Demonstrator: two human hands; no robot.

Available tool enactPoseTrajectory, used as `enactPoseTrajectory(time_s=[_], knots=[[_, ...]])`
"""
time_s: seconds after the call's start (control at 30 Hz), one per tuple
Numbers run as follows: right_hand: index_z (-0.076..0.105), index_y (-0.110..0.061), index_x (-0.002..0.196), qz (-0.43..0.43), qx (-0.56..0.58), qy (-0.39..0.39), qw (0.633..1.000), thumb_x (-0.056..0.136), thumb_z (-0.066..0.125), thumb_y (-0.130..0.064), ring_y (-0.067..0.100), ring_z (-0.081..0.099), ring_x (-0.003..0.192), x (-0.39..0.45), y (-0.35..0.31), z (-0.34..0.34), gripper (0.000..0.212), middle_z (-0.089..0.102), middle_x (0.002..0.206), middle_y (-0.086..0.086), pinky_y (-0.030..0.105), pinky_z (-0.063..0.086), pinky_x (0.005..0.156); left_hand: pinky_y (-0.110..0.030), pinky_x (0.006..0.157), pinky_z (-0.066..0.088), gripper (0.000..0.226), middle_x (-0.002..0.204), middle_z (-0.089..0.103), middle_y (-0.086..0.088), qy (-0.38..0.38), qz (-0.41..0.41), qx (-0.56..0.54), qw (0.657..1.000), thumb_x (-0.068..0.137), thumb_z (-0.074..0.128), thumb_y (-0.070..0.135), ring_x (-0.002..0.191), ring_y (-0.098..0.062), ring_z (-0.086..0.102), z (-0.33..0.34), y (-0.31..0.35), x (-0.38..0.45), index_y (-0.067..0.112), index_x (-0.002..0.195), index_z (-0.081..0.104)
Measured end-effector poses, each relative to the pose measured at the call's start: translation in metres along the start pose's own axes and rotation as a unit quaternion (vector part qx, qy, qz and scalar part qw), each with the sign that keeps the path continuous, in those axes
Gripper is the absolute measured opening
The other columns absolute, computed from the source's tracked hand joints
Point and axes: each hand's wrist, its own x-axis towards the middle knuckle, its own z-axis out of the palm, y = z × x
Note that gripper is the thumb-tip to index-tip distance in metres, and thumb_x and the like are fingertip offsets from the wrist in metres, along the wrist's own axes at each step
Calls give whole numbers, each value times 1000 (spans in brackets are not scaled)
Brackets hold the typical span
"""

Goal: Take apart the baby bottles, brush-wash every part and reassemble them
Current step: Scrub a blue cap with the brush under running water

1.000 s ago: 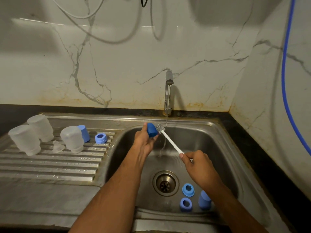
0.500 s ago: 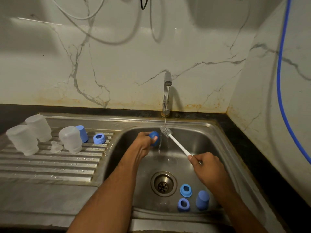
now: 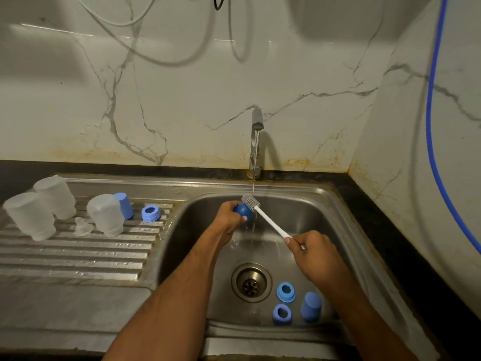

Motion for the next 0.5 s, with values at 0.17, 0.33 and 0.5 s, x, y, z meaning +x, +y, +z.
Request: enactPoseTrajectory(time_s=[0.17,0.33,0.5], knots=[[70,-22,79,-11,-15,-34,999,101,55,-48,5,54,54,-10,3,-4,37,57,57,-6,20,41,51,-33,89,54,29,122,64,-21,30,18,-18,999,95,58,-6,96,-20,62,3,-2,5,2,122,62],[71,-23,94,19,-11,12,1000,100,55,-53,4,59,65,2,6,4,35,62,70,-9,19,38,54,-35,99,51,42,122,59,-9,-2,7,4,1000,95,61,-2,108,-22,58,9,1,2,4,136,54],[72,-18,82,55,12,55,997,101,56,-46,8,61,65,11,20,-8,37,67,69,-3,22,44,60,-41,98,56,47,127,60,-10,47,29,47,997,81,78,0,113,-23,60,11,-11,10,13,123,61]])
